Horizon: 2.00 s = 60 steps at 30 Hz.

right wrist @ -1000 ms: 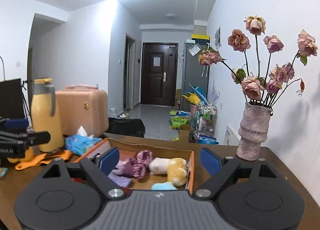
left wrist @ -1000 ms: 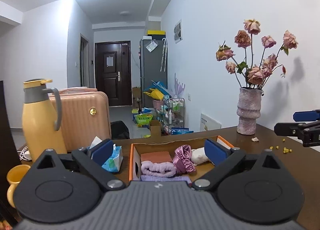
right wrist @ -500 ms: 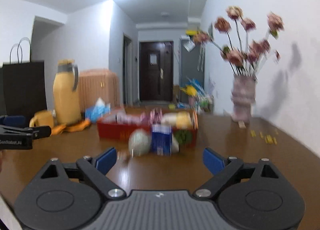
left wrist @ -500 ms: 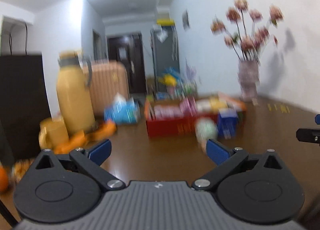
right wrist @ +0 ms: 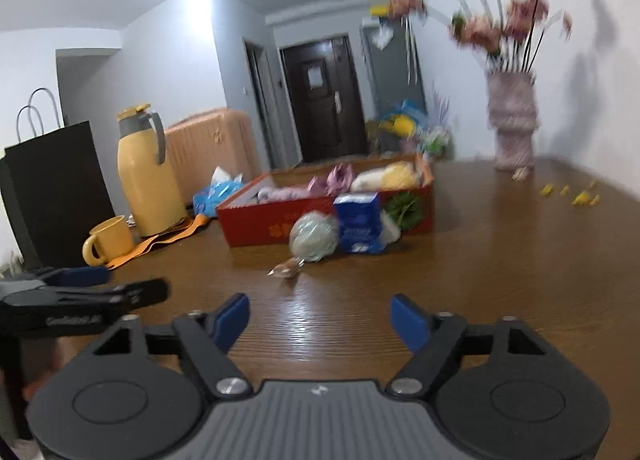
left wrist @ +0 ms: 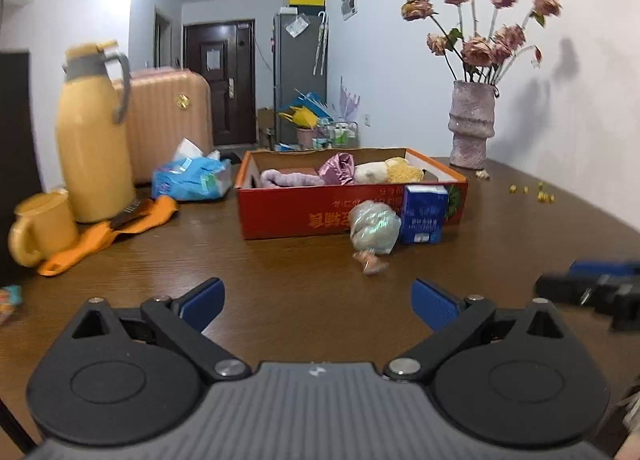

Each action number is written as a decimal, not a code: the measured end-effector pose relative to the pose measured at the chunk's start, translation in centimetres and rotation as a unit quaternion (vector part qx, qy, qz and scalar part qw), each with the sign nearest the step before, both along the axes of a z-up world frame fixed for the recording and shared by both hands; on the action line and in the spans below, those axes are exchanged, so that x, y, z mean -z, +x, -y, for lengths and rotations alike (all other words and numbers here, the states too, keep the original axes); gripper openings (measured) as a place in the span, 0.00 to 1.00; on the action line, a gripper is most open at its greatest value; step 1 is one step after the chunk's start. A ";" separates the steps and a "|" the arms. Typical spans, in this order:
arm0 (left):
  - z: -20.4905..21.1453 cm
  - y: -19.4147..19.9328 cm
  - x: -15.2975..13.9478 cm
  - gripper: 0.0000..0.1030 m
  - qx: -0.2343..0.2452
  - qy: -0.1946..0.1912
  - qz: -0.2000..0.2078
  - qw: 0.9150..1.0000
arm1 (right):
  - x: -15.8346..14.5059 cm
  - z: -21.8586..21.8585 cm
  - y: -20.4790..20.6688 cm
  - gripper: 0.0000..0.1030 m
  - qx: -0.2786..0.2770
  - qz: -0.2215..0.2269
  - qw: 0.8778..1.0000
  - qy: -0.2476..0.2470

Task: Organize soft objects
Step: 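Withdraw both grippers from the box toward the clear plastic bag, then close both grippers on the clear iridescent plastic bag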

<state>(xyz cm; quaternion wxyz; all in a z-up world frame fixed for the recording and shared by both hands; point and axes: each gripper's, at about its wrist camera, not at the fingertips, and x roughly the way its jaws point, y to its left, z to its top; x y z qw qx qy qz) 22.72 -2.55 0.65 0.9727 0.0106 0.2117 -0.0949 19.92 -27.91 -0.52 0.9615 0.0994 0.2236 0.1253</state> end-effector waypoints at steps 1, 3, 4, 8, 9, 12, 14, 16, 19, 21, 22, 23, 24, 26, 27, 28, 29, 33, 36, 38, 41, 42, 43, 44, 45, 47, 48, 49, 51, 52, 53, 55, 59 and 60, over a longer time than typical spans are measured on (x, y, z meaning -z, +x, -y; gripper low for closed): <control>0.0 1.5 0.1 0.86 -0.001 -0.008 -0.011 1.000 | 0.2 -0.1 1.5 0.63 -0.002 -0.012 1.000 0.010; -0.2 4.7 0.3 0.75 -0.009 -0.030 -0.038 0.999 | 0.4 -0.3 5.1 0.57 -0.008 -0.027 0.999 0.034; -0.4 5.8 0.4 0.74 -0.013 -0.043 -0.049 0.998 | 0.6 -0.6 7.1 0.56 -0.013 -0.037 0.998 0.047; -1.7 9.0 0.5 0.74 -0.037 -0.080 -0.066 0.994 | 1.7 -2.6 15.1 0.56 -0.003 -0.073 0.994 0.084; -2.0 9.2 0.6 0.74 -0.040 -0.079 -0.064 0.994 | 2.0 -3.2 16.6 0.56 0.003 -0.082 0.993 0.082; -2.8 9.4 0.9 0.76 -0.043 -0.068 -0.062 0.995 | 3.0 -4.3 20.4 0.52 0.034 -0.111 0.988 0.097; -3.3 9.3 1.2 0.77 -0.045 -0.061 -0.065 0.995 | 3.7 -4.8 21.7 0.34 0.048 -0.116 0.987 0.102; -3.9 9.0 1.4 0.77 -0.045 -0.058 -0.069 0.995 | 4.4 -4.9 22.2 0.28 0.053 -0.122 0.984 0.122; -4.5 8.3 1.4 0.77 -0.043 -0.063 -0.071 0.995 | 3.9 -5.1 20.9 0.13 0.041 -0.101 0.987 0.118; -4.8 7.4 1.0 0.77 -0.036 -0.071 -0.064 0.995 | 2.1 -5.6 18.6 0.12 0.032 -0.056 0.995 0.076; -4.9 6.8 0.8 0.77 -0.030 -0.075 -0.059 0.995 | 0.9 -5.9 16.8 0.12 0.014 -0.029 0.998 0.052; -5.0 6.1 0.7 0.78 -0.022 -0.079 -0.053 0.995 | -0.1 -6.1 14.8 0.12 -0.005 -0.008 0.999 0.037; -5.0 5.4 0.6 0.79 -0.015 -0.083 -0.049 0.995 | -0.8 -6.2 13.0 0.12 -0.025 0.007 0.999 0.026; -5.1 4.0 0.7 0.80 -0.001 -0.090 -0.049 0.995 | -1.4 -6.6 8.9 0.13 -0.092 0.010 0.996 -0.005; -5.0 3.4 0.8 0.80 0.005 -0.095 -0.051 0.994 | -1.1 -6.8 7.4 0.13 -0.118 -0.001 0.993 -0.018; -5.0 2.8 1.0 0.80 0.014 -0.103 -0.056 0.993 | -0.7 -7.0 6.1 0.13 -0.137 -0.017 0.990 -0.026; -4.9 2.3 1.5 0.81 0.024 -0.112 -0.064 0.991 | 0.1 -7.0 4.8 0.14 -0.150 -0.037 0.987 -0.029; -4.2 1.0 3.0 0.80 0.054 -0.143 -0.105 0.983 | 2.6 -6.1 1.8 0.28 -0.143 -0.072 0.987 -0.029; -3.3 0.5 3.1 0.79 0.070 -0.141 -0.107 0.982 | 2.8 -4.8 0.3 0.36 -0.131 -0.066 0.989 -0.024; -2.9 0.3 2.8 0.79 0.066 -0.131 -0.099 0.984 | 2.6 -4.0 -0.3 0.36 -0.115 -0.061 0.991 -0.022; -2.5 0.4 2.3 0.79 0.076 -0.141 -0.093 0.983 | 2.1 -3.1 -0.8 0.36 -0.100 -0.056 0.993 -0.012; -2.3 0.5 2.3 0.79 0.084 -0.147 -0.093 0.981 | 2.0 -2.6 -1.2 0.36 -0.097 -0.054 0.994 -0.006; -2.0 0.5 2.3 0.79 0.092 -0.150 -0.094 0.980 | 2.0 -2.2 -1.5 0.36 -0.096 -0.053 0.994 0.004; -1.6 0.5 2.4 0.79 0.099 -0.151 -0.097 0.979 | 2.1 -1.9 -1.5 0.36 -0.095 -0.054 0.994 0.017; -1.3 0.4 2.5 0.78 0.105 -0.148 -0.100 0.978 | 2.2 -1.6 -1.5 0.36 -0.094 -0.056 0.994 0.029; -0.7 0.4 2.6 0.76 0.114 -0.143 -0.110 0.977 | 2.4 -1.2 -1.5 0.36 -0.082 -0.055 0.994 0.044; -0.6 0.3 2.6 0.75 0.117 -0.145 -0.112 0.976 | 2.4 -1.0 -1.4 0.36 -0.074 -0.053 0.995 0.048; -0.6 0.2 2.6 0.74 0.122 -0.148 -0.113 0.975 | 2.5 -0.9 -1.3 0.36 -0.066 -0.050 0.995 0.052; -0.8 0.2 2.6 0.69 0.130 -0.157 -0.113 0.973 | 2.5 -0.7 -1.0 0.35 -0.057 -0.045 0.996 0.058; -0.8 0.3 2.6 0.67 0.133 -0.160 -0.113 0.972 | 2.5 -0.7 -0.9 0.35 -0.056 -0.044 0.995 0.066; -0.8 0.5 2.7 0.64 0.137 -0.163 -0.117 0.970 | 2.6 -0.7 -0.7 0.35 -0.056 -0.046 0.994 0.079; -0.7 0.9 3.1 0.55 0.146 -0.171 -0.130 0.966 | 3.1 -0.8 0.1 0.33 -0.059 -0.055 0.991 0.104; -0.5 1.6 3.9 0.32 0.164 -0.185 -0.151 0.957 | 4.3 -1.6 1.6 0.19 -0.053 -0.081 0.990 0.101; -0.4 1.7 4.0 0.28 0.165 -0.184 -0.150 0.957 | 4.6 -1.7 1.8 0.18 -0.059 -0.087 0.989 0.108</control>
